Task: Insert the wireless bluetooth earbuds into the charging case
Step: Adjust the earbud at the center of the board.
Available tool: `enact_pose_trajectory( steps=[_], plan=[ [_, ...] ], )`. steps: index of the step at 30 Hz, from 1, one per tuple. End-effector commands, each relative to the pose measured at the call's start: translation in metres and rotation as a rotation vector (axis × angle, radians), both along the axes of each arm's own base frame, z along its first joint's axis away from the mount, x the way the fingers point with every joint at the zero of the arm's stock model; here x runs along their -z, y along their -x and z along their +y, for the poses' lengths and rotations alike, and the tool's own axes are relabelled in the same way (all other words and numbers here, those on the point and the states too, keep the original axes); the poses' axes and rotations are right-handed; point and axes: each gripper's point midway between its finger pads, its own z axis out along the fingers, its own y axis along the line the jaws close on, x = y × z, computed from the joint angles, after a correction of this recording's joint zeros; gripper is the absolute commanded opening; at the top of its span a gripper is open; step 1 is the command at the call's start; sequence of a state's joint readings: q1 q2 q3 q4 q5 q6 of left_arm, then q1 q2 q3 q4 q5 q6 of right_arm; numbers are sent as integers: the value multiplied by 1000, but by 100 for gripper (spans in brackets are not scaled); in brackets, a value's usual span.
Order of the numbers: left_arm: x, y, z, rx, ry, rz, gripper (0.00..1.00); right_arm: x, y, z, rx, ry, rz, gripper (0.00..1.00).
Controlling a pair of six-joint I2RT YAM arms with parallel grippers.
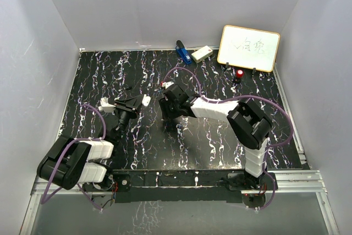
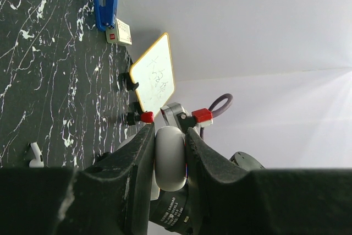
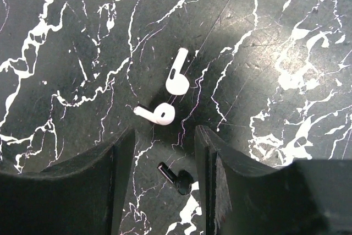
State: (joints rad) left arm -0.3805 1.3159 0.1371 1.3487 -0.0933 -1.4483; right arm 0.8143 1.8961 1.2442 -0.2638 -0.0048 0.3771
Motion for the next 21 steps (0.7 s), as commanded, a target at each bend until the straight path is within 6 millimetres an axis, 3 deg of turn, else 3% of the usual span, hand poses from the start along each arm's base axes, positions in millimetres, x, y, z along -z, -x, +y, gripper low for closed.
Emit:
enact_pose_trajectory(
  steps=[1, 21],
  plan=[
    [-25, 0, 2, -7, 26, -75, 0, -12, -12, 9, 41, -21, -31, 44],
    [-25, 5, 6, -15, 37, -76, 0, -3, -12, 25, 97, -22, 7, 39]
  ],
)
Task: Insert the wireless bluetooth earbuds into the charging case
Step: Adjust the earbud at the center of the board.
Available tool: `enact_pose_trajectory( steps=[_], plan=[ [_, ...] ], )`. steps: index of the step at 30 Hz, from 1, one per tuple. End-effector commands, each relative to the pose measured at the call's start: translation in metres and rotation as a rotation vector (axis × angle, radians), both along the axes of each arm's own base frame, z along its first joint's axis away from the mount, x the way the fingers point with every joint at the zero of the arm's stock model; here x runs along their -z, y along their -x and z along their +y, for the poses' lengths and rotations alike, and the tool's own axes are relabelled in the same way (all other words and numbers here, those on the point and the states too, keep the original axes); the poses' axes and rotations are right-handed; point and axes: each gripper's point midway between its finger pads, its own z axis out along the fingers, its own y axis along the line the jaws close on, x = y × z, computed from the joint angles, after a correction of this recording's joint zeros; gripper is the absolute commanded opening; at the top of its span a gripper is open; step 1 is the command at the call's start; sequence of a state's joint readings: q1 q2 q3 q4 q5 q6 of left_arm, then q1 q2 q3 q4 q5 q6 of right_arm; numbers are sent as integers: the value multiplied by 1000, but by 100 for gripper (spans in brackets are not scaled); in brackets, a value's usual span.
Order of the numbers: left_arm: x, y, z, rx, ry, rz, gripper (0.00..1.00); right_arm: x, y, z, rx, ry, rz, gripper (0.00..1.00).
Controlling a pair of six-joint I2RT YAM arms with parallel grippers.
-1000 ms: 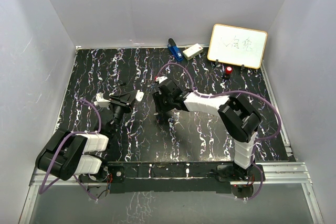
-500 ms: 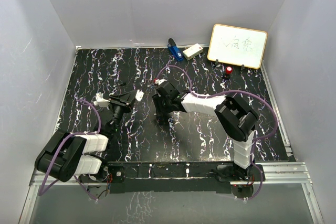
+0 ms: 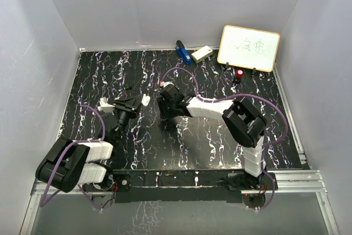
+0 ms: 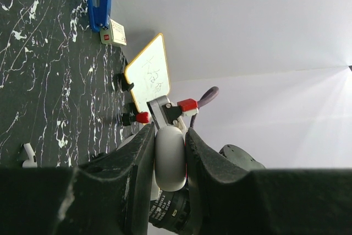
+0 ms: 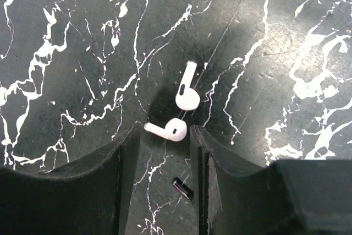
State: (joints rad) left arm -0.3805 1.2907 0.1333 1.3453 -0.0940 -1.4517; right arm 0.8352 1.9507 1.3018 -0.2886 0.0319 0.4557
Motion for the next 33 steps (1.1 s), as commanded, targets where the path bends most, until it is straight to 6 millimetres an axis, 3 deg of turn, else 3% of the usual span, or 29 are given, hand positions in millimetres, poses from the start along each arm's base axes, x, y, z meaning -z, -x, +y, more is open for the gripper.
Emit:
enact_pose_trajectory(
  steps=[1, 18, 33],
  plan=[
    [-18, 3, 5, -16, 28, -60, 0, -8, -9, 13, 37, -15, -19, 39],
    [-16, 6, 7, -18, 34, -53, 0, 10, -7, -5, 122, 95, 0, 33],
    [-13, 5, 7, -19, 29, -43, 0, 15, -9, -36, 130, 261, -81, 31]
  ],
)
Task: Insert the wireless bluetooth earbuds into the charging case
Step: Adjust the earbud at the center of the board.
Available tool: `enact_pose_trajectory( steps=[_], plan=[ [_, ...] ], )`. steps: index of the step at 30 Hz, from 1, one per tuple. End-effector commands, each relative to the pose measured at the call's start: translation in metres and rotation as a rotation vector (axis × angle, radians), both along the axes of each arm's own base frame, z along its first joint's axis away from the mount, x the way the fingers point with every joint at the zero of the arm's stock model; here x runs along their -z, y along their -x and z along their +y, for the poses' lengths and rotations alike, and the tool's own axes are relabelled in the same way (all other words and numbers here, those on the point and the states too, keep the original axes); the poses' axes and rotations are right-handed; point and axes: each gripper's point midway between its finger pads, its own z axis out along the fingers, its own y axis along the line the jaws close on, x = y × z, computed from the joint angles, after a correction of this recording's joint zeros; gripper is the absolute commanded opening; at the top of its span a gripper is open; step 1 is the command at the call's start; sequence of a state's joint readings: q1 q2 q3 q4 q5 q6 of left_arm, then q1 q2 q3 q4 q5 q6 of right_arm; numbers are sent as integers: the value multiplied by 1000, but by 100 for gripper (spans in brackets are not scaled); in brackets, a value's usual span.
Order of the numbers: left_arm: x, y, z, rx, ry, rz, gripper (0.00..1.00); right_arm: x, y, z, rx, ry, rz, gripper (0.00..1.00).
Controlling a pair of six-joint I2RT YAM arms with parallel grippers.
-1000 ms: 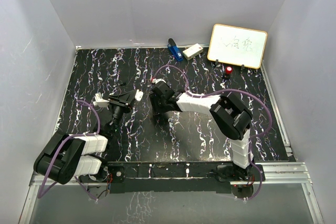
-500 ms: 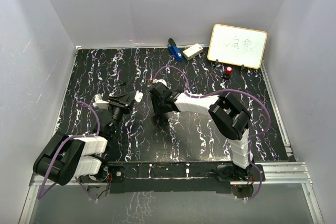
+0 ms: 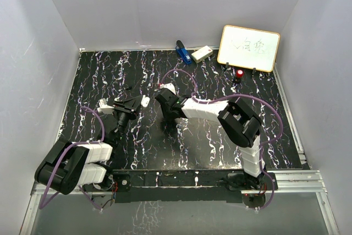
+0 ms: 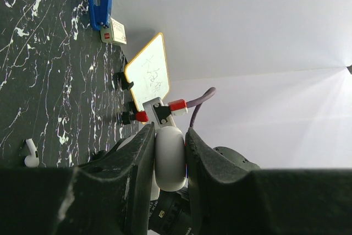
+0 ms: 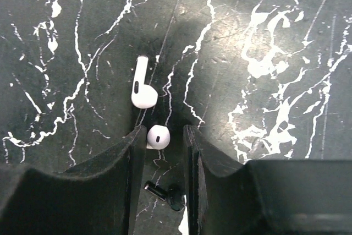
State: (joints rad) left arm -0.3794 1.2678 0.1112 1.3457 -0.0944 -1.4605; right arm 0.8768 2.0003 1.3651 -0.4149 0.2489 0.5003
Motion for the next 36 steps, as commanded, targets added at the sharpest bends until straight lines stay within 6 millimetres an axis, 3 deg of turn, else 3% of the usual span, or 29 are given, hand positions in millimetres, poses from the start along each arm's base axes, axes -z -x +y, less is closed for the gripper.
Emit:
enact_pose_trajectory(
  steps=[1, 36],
  plan=[
    [-14, 0, 5, -18, 20, -43, 0, 0, -4, -17, 6, 92, -38, 31],
    [-10, 0, 6, -23, 17, -31, 0, 8, 5, -19, 18, 83, 9, 24]
  ],
)
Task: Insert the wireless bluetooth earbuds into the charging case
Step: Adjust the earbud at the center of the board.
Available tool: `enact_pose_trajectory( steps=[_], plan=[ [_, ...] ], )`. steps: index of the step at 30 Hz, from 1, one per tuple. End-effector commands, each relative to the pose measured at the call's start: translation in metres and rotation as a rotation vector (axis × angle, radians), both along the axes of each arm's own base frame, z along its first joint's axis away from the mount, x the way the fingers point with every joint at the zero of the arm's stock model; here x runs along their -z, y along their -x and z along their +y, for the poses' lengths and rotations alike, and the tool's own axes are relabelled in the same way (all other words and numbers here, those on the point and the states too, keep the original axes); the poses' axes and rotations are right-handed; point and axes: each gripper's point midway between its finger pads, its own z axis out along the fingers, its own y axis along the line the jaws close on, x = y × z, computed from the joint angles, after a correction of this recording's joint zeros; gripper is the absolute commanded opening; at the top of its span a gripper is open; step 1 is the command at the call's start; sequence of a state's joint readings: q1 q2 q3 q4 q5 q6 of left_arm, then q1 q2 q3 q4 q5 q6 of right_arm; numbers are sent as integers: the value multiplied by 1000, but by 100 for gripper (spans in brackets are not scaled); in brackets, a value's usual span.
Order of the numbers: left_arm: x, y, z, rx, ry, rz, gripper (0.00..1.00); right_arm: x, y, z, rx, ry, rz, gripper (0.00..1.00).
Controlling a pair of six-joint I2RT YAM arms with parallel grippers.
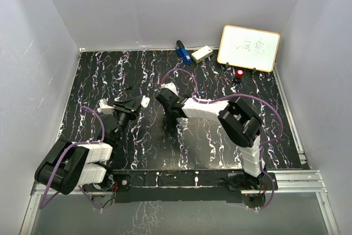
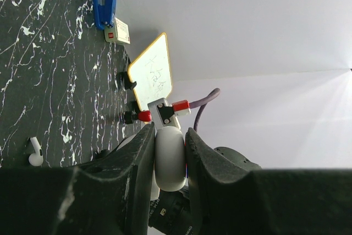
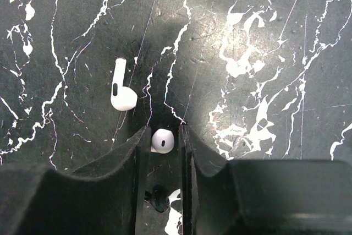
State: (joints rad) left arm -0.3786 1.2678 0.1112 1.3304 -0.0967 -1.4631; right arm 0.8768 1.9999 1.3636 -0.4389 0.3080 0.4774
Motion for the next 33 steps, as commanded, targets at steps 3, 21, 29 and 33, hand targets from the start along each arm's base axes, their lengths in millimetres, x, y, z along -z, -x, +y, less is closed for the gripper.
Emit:
enact_pose_trajectory(
  steps=[3, 21, 29, 33],
  plan=[
    [-13, 0, 5, -21, 21, -46, 0, 7, 10, -7, 9, 20, 40, 22],
    [-11, -2, 4, -18, 27, -37, 0, -11, -2, -4, 7, 4, -30, 10],
    [-10, -3, 3, -15, 27, -32, 0, -40, -15, -1, 8, -32, -128, 4],
    [-10, -4, 1, -9, 26, -28, 0, -53, -19, -2, 6, -51, -175, 1]
  ],
)
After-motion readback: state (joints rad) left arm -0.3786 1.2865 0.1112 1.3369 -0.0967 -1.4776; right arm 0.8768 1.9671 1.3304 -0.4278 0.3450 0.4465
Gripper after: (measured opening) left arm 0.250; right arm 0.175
